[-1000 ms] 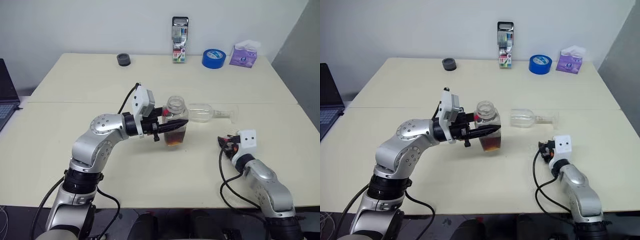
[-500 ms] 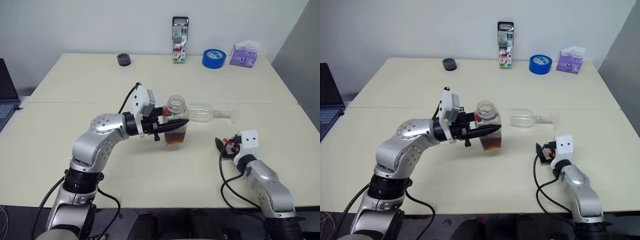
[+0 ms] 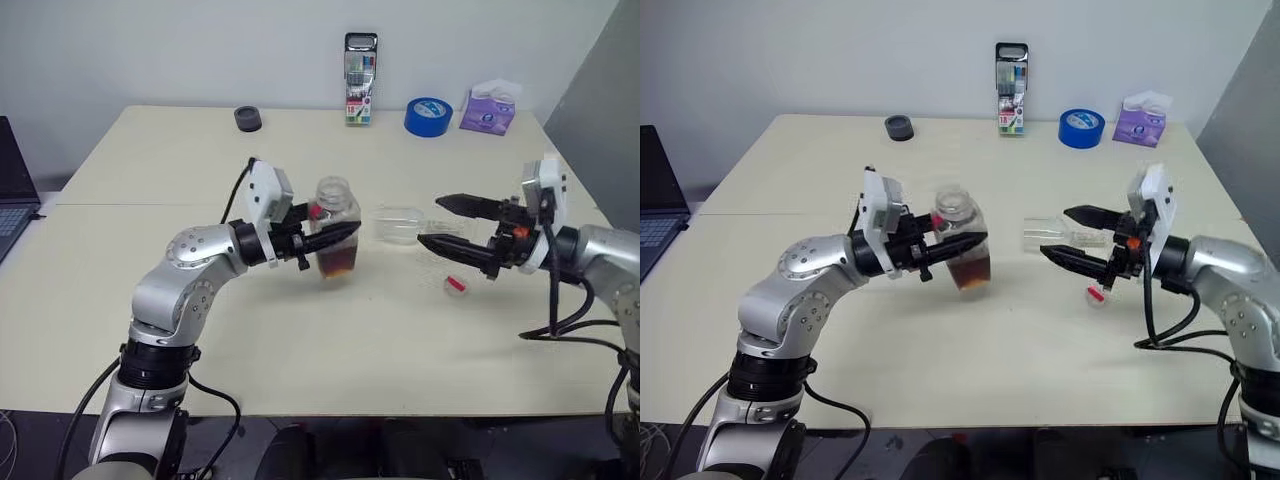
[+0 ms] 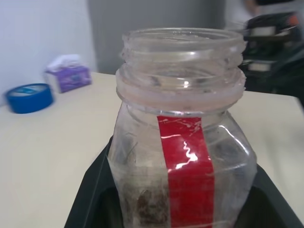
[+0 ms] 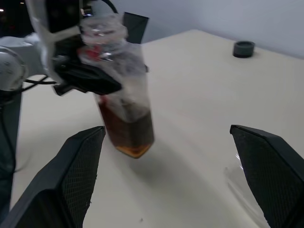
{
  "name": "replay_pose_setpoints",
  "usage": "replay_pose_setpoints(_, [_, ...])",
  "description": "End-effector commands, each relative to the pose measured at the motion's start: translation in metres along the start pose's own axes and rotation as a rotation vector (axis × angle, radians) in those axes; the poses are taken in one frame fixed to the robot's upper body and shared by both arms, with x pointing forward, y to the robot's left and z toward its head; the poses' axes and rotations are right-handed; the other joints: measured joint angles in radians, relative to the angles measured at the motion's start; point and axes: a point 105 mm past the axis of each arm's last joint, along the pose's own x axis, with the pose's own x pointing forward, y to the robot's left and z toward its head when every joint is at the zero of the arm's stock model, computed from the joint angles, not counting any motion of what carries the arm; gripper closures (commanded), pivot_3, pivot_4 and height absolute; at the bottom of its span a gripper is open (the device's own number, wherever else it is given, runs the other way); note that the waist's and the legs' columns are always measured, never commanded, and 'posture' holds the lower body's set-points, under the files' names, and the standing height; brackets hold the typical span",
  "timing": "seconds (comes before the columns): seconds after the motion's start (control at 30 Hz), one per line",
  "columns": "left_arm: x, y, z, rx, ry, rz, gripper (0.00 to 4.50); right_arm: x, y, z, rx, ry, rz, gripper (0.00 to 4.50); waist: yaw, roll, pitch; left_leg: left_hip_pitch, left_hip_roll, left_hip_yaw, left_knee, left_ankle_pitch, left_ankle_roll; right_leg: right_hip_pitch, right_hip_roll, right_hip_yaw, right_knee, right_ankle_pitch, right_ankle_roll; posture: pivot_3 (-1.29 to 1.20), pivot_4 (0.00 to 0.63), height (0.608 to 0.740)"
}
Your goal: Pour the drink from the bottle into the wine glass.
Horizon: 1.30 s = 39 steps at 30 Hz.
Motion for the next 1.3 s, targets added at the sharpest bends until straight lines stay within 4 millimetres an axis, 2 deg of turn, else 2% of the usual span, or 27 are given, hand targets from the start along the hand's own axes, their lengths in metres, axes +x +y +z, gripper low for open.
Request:
replay_pose_setpoints(0.03, [-0.014, 0.029, 0.022, 0.142, -0.042, 0.23, 2.72, 0.015, 0.014, 0.014, -0.008, -0.051, 0.079, 0.01, 0.002, 0.0, 0.0, 0.0, 0.0, 0.0, 0.0, 0.0, 0.0, 0.0, 0.0, 0.0, 0.0, 0.0, 0.0, 0.0, 0.15, 0.74])
replay_pose_setpoints(0.1, [-0.032, 0.06, 0.024, 0.206, -0.019, 0.474, 2.72, 0.029, 0.022, 0.016, -0.011, -0.08, 0.111, 0.01, 0.002, 0.0, 0.0, -0.001, 0.0, 0.0, 0.0, 0.0, 0.0, 0.0, 0.0, 0.0, 0.0, 0.0, 0.0, 0.0, 0.15, 0.74])
replay_pose_setpoints(0.2, [-0.064, 0.088, 0.016, 0.245, 0.015, 0.739, 2.72, 0.045, 0.03, 0.014, -0.015, -0.102, 0.147, 0.01, 0.001, 0.0, 0.0, -0.001, 0.0, 0.0, 0.0, 0.0, -0.001, -0.001, 0.0, 0.0, 0.0, 0.0, 0.0, 0.0, 0.15, 0.74])
replay_pose_setpoints(0.27, [-0.083, 0.098, 0.009, 0.241, 0.026, 0.87, 2.72, 0.054, 0.034, 0.009, -0.04, -0.103, 0.172, 0.01, 0.002, 0.0, 0.0, -0.001, 0.0, 0.0, 0.0, 0.001, -0.001, -0.001, 0.0, 0.0, 0.0, 0.0, 0.0, 0.0, 0.15, 0.74])
replay_pose_setpoints(0.37, [-0.095, 0.101, -0.002, 0.199, 0.017, 0.947, 2.72, 0.064, 0.035, 0.013, -0.037, -0.134, 0.189, 0.01, 0.005, -0.001, 0.0, -0.002, 0.0, 0.0, 0.0, 0.002, -0.003, -0.001, -0.001, -0.001, -0.001, 0.0, 0.0, 0.0, 0.15, 0.74])
replay_pose_setpoints(0.53, [-0.102, 0.098, -0.018, 0.069, -0.062, 0.959, 2.72, 0.071, 0.04, 0.02, -0.04, -0.159, 0.23, 0.01, 0.017, -0.003, -0.001, -0.003, 0.0, 0.0, 0.0, 0.002, -0.004, -0.002, -0.002, -0.002, -0.001, 0.0, 0.0, 0.0, 0.15, 0.74])
replay_pose_setpoints(0.6, [-0.103, 0.096, -0.021, 0.047, -0.084, 0.959, 2.72, 0.069, 0.041, 0.022, -0.041, -0.162, 0.238, 0.01, 0.021, -0.003, -0.001, -0.003, 0.0, 0.0, 0.0, 0.002, -0.004, -0.002, -0.002, -0.002, -0.002, 0.0, 0.0, 0.0, 0.15, 0.74])
replay_pose_setpoints(0.67, [-0.103, 0.099, -0.022, 0.032, -0.091, 0.947, 2.72, 0.065, 0.042, 0.023, -0.043, -0.165, 0.242, 0.01, 0.024, -0.003, -0.001, -0.002, 0.0, 0.0, 0.0, 0.002, -0.004, -0.002, -0.002, -0.002, -0.001, 0.0, 0.0, 0.0, 0.15, 0.74])
replay_pose_setpoints(0.77, [-0.108, 0.107, -0.031, 0.003, -0.09, 0.945, 2.72, 0.074, 0.042, 0.024, -0.032, -0.17, 0.241, 0.01, 0.021, -0.003, -0.001, -0.002, 0.0, 0.0, 0.0, 0.002, -0.004, -0.002, -0.002, -0.002, -0.001, 0.0, 0.0, 0.0, 0.15, 0.74])
replay_pose_setpoints(0.93, [-0.106, 0.112, -0.047, -0.019, -0.068, 0.934, 2.72, 0.076, 0.041, 0.026, -0.031, -0.177, 0.232, 0.01, 0.021, -0.003, -0.001, -0.002, 0.0, 0.0, 0.0, 0.002, -0.004, -0.002, -0.002, -0.002, 0.0, 0.0, 0.0, 0.0, 0.15, 0.74])
replay_pose_setpoints(1.3, [-0.1, 0.116, -0.063, -0.066, -0.065, 0.897, 2.72, 0.077, 0.041, 0.024, -0.011, -0.179, 0.2, 0.01, 0.023, -0.003, -0.001, -0.002, 0.0, -0.001, 0.0, 0.002, -0.004, -0.002, -0.002, -0.003, -0.001, 0.0, 0.0, 0.0, 0.15, 0.74])
